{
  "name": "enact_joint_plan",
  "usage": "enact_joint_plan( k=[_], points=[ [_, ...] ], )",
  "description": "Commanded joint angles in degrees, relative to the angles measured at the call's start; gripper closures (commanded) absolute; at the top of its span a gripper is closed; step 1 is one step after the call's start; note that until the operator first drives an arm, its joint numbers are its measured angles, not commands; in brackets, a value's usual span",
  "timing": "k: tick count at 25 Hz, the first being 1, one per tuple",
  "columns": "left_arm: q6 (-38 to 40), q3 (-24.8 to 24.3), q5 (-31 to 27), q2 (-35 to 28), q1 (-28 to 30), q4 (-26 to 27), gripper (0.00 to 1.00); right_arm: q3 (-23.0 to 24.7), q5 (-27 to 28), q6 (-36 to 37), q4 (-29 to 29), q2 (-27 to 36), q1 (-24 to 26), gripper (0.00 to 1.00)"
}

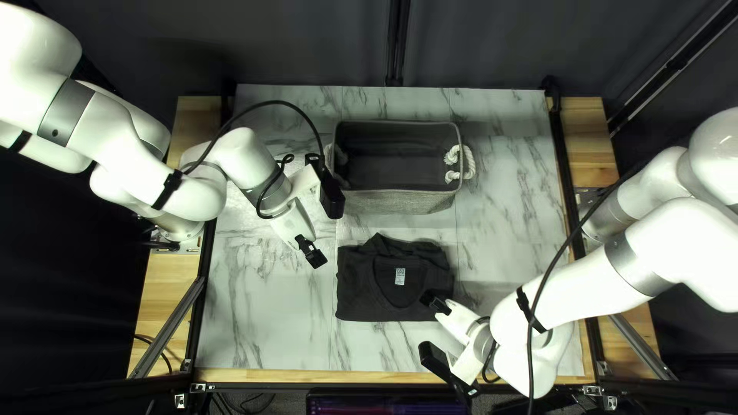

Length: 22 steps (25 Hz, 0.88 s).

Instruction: Pick up a folded sweatshirt and place it into a fabric basket

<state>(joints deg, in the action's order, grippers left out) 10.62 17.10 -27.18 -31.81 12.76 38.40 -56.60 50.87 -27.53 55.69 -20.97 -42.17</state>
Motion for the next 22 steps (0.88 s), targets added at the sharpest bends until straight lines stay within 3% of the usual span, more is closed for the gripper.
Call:
enact_joint_plan(
  k=[1, 2, 4, 7, 8, 9, 10, 11, 12, 14, 15, 22],
  points=[
    [0.00, 0.00, 0.00, 0.00, 0.00, 0.00, 0.00, 1.15, -0.51, -0.56, 0.77, 1.03, 0.12, 0.06],
    [0.00, 0.00, 0.00, 0.00, 0.00, 0.00, 0.00, 1.39, -0.74, -0.73, 0.99, 1.20, 0.20, 0.25],
    [0.00, 0.00, 0.00, 0.00, 0.00, 0.00, 0.00, 1.31, -0.95, -0.54, 0.97, 1.15, 0.37, 0.17],
    [0.00, 0.00, 0.00, 0.00, 0.00, 0.00, 0.00, 0.81, -1.90, 0.23, 0.87, 0.52, 0.92, 0.21],
    [0.00, 0.00, 0.00, 0.00, 0.00, 0.00, 0.00, 0.73, -2.03, 0.37, 0.83, 0.44, 1.00, 0.51],
    [0.00, 0.00, 0.00, 0.00, 0.00, 0.00, 0.00, 0.53, -2.21, 0.69, 0.62, 0.19, 1.17, 0.62],
    [0.00, 0.00, 0.00, 0.00, 0.00, 0.00, 0.00, 0.42, -2.53, 0.98, 0.49, 0.00, 1.36, 0.56],
    [0.00, 0.00, 0.00, 0.00, 0.00, 0.00, 0.00, 0.46, -2.77, 1.07, 0.44, -0.05, 1.47, 0.86],
    [0.00, 0.00, 0.00, 0.00, 0.00, 0.00, 0.00, 0.52, -2.90, 1.12, 0.43, -0.03, 1.52, 0.92],
    [0.00, 0.00, 0.00, 0.00, 0.00, 0.00, 0.00, 0.72, -2.98, 1.29, 0.39, 0.32, 1.58, 0.94],
    [0.00, 0.00, 0.00, 0.00, 0.00, 0.00, 0.00, 0.76, -2.71, 1.48, 0.33, 0.65, 1.47, 1.00],
    [0.00, 0.00, 0.00, 0.00, 0.00, 0.00, 0.00, 1.05, -0.64, 1.56, -0.41, 2.01, -0.25, 1.00]
  ],
)
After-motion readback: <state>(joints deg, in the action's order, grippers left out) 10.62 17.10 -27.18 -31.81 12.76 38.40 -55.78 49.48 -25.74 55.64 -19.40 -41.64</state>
